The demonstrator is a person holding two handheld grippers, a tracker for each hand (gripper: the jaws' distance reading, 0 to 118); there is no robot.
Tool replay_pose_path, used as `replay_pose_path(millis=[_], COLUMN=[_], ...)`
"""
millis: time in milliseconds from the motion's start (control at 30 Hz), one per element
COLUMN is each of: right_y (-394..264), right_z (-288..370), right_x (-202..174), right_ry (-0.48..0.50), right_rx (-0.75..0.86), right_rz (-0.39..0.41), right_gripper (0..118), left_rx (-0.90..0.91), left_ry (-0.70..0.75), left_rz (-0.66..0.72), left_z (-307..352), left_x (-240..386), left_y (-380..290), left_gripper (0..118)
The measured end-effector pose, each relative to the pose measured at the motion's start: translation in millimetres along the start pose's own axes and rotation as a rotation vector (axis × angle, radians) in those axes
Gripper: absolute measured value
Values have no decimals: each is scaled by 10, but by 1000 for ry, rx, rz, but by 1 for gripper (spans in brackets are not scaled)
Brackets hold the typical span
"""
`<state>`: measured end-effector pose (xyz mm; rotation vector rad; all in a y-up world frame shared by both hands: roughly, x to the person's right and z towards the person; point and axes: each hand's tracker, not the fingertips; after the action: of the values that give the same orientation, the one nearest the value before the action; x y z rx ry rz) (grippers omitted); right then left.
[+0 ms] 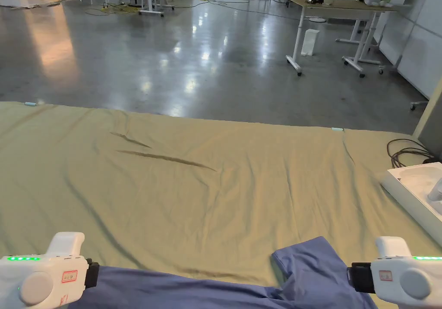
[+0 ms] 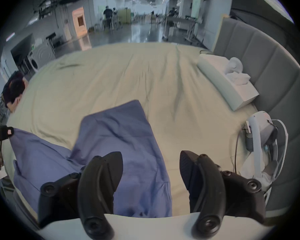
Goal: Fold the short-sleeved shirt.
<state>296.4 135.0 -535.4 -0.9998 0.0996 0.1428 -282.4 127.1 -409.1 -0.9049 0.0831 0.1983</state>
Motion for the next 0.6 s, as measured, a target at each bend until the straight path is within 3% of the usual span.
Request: replay_pose_path(millis=[167,300,400,467,500,533,600], right_y=[170,186,162,173,178,170,142], right_z=[-486,-792,-875,-802,-783,-778,-780], right_x=[5,9,-17,-50,-54,-52,-66], right_ry=[33,44,29,3,8,13,31], right_rx=[-149,-214,-233,-210,-202,-180,-176], right_rz=[21,-28,-47,-79,-81,-89,-106], right_gripper=[72,70,62,46,31,7,0], left_rx=[21,19,11,7,6,7,2], left_ry=[7,18,19,23,20,16,21], left_rz=[4,15,28,34,38,40,40], left_z=[204,198,190,153,153,155,136], left_x=[183,166,182,145,150,158,152], left_y=[-82,-64,-76,-72,-76,-81,-93], left_gripper=[5,5,5,5,5,5,5])
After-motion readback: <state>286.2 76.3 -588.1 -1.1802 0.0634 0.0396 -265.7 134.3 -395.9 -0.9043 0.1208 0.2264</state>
